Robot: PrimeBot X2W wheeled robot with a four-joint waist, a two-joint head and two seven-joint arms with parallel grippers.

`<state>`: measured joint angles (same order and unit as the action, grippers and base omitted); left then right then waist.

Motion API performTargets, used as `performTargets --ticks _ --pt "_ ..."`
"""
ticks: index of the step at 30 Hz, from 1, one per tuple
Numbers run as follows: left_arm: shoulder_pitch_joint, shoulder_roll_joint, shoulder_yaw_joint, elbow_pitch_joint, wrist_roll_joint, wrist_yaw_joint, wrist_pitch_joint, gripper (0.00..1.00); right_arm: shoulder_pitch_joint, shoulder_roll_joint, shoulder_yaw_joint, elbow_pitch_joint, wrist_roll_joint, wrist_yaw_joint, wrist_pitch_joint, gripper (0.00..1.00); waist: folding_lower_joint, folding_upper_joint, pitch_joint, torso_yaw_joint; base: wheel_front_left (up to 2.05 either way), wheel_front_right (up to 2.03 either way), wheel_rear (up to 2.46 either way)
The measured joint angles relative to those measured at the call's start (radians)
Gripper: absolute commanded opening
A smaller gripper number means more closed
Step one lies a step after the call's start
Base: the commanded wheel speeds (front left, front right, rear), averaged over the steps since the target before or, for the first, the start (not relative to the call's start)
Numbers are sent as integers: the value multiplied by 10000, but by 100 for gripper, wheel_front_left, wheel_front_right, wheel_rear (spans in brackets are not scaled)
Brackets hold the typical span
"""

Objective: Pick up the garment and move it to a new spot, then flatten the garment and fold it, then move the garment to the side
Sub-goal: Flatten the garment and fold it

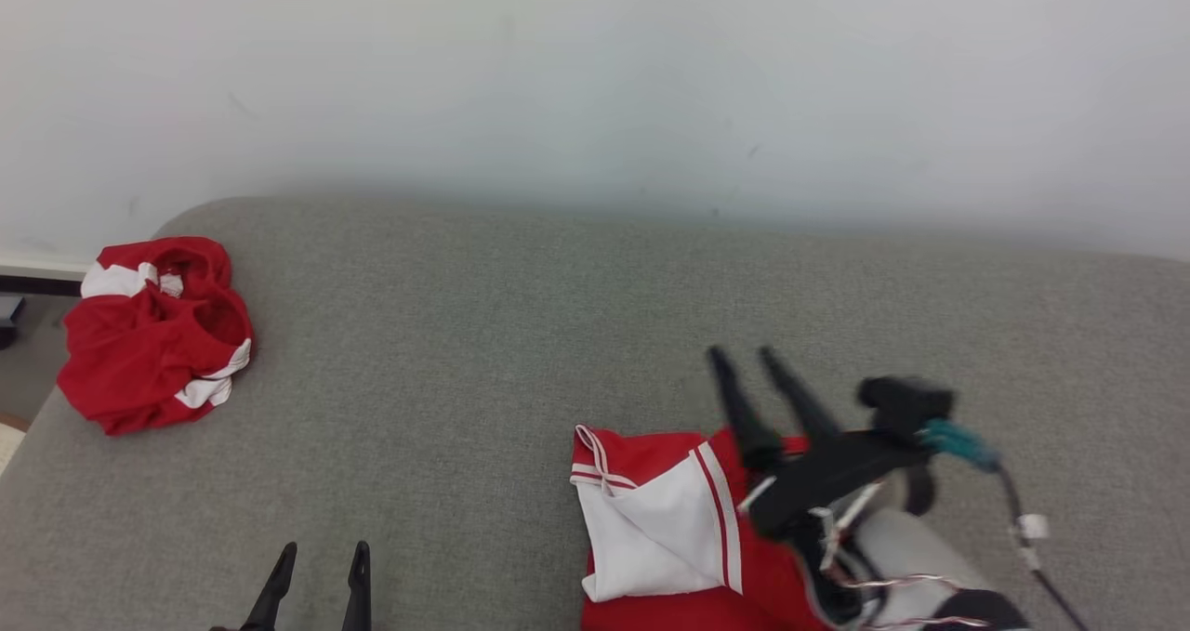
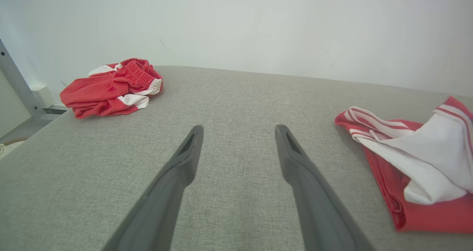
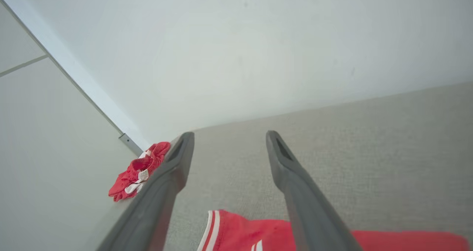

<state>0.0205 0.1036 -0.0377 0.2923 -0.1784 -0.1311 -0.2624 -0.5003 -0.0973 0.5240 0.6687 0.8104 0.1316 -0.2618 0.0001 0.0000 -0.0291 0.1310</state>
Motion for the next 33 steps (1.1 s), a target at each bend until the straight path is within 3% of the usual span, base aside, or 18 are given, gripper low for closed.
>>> performTargets --ticks 6,10,19,20,21,22,27,33 --pt "118 -29 107 -96 2 0 0 100 1277 -583 -2171 -1421 -1198 0 -25 100 0 0 -1 -197 0 0 0" --pt "164 -46 123 -105 12 0 0 100 1975 -744 -3131 -1450 -1676 0 -25 100 0 0 20 -264 0 0 0" --pt "151 -35 113 -140 12 0 0 100 2471 -575 -3825 -1139 -2936 0 -25 97 -1 0 100 -276 0 0 0" --pt "150 -31 115 -140 12 0 0 100 2475 -552 -3825 -1091 -3045 0 -27 45 0 0 115 -274 0 0 0" --pt "145 -33 107 -138 12 0 0 100 2477 -564 -3770 -1012 -3206 0 -27 5 0 0 128 -270 0 0 0" --pt "143 -33 100 -136 12 0 0 100 2486 -581 -3699 -961 -3421 0 -25 0 -1 0 142 -261 0 0 0" --pt "116 -35 86 -127 12 0 0 100 2359 -631 -3310 -376 -4261 0 -25 0 0 0 218 -196 0 0 0" --pt "15 -35 52 -90 10 0 0 100 2037 -426 -2767 378 -4435 0 -27 0 -1 0 265 -93 0 0 0"
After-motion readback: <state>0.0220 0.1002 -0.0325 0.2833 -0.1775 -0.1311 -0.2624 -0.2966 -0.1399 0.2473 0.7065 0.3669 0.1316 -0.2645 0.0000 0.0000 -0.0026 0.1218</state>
